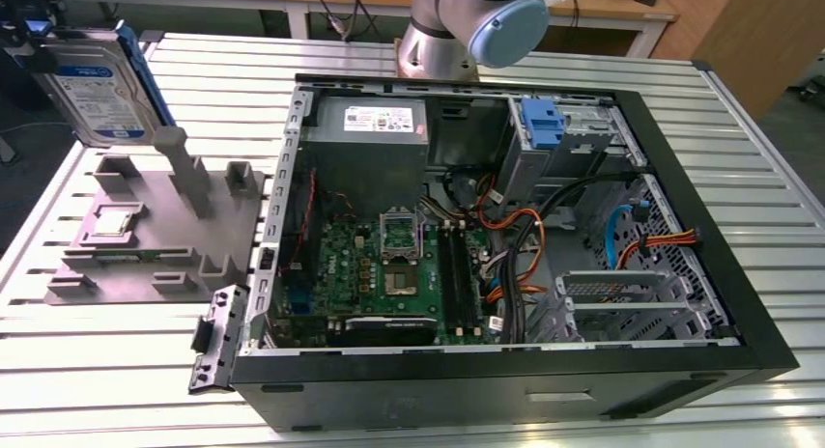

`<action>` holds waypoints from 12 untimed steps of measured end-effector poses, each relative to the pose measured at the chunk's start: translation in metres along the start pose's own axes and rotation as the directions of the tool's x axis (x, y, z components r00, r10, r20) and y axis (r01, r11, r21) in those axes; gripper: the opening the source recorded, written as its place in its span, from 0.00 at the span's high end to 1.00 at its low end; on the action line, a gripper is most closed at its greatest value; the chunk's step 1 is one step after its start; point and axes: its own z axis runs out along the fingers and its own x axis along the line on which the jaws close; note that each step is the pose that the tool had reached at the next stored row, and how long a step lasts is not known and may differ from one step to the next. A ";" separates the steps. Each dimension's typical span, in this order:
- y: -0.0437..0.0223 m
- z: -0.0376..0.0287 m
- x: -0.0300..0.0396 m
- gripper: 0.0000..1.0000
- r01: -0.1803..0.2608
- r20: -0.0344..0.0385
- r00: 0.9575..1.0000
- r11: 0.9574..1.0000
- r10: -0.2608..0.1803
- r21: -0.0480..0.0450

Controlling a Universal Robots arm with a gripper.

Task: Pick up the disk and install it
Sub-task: 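Pick up the disk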

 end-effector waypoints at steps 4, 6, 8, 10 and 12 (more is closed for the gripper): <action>0.0000 -0.0020 -0.0001 0.64 0.000 -0.001 1.000 1.000 0.000 0.000; 0.0000 -0.0034 -0.0001 0.64 0.000 -0.002 1.000 1.000 0.000 0.000; 0.0001 -0.0046 -0.0001 0.64 0.000 -0.002 1.000 1.000 0.000 0.000; 0.0001 -0.0061 -0.0002 0.64 0.000 -0.003 1.000 1.000 0.000 0.000; 0.0001 -0.0088 -0.0003 0.64 0.000 -0.004 1.000 1.000 0.000 0.000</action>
